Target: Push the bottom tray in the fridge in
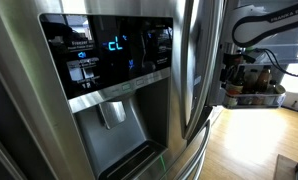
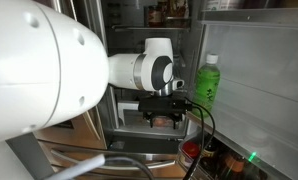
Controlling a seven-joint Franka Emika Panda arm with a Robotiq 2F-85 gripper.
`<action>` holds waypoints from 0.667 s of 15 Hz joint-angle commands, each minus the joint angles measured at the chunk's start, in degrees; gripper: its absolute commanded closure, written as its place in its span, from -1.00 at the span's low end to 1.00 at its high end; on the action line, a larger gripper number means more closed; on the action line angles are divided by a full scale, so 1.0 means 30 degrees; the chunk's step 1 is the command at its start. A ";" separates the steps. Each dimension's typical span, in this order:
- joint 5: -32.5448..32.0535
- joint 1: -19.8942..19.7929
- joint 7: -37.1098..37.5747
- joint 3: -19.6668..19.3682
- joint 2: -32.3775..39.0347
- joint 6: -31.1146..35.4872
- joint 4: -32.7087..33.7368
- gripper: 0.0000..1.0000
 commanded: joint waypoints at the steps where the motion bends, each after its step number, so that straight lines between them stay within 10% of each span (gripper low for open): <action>1: -0.0861 0.0053 0.2558 0.1044 -0.0139 -0.0207 -0.0327 -1.00; 10: 0.0822 0.0580 0.5651 0.1846 -0.0274 0.5527 -0.2762 -1.00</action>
